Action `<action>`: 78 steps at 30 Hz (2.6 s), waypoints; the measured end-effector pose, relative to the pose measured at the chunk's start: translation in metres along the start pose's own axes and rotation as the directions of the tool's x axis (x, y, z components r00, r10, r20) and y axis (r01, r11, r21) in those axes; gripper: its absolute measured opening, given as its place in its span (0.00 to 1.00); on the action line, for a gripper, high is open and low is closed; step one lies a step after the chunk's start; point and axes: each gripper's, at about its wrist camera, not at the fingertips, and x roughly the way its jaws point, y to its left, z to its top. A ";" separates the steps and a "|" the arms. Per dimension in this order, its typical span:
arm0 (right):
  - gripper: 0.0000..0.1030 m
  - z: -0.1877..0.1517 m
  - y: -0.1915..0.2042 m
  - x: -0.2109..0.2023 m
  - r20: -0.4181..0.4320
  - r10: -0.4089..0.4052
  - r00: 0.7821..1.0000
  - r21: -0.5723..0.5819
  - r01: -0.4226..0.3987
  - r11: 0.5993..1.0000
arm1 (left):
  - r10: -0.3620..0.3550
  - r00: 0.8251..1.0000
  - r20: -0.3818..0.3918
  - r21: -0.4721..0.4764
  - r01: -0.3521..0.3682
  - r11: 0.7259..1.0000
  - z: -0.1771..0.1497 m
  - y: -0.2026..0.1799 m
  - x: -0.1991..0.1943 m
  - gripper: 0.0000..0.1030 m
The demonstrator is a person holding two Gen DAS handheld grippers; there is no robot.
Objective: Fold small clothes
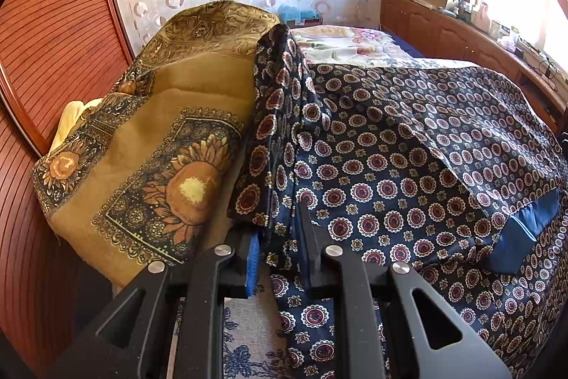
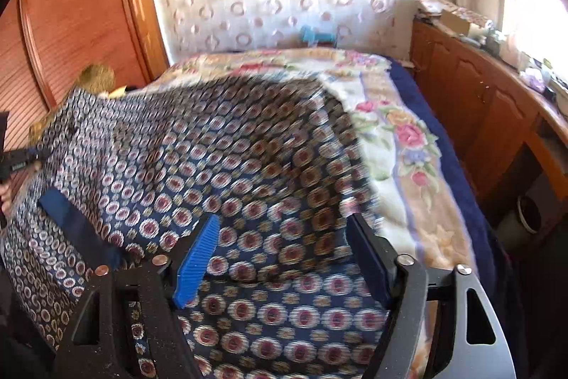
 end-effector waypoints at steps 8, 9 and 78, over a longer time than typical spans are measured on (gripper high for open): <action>0.49 0.002 -0.017 0.022 -0.098 -0.063 0.993 -0.001 0.063 0.998 | 0.000 1.000 0.005 -0.001 0.000 1.000 0.000 0.002 0.000 0.15; 0.49 0.004 -0.019 0.025 -0.103 -0.062 0.993 0.001 0.063 0.998 | 0.000 1.000 0.003 0.004 0.000 1.000 0.000 0.002 0.000 0.15; 0.52 -0.040 0.019 -0.103 0.031 -0.030 0.999 -0.103 0.033 0.994 | -0.170 0.982 0.086 -0.185 0.183 0.965 -0.125 -0.004 -0.127 0.74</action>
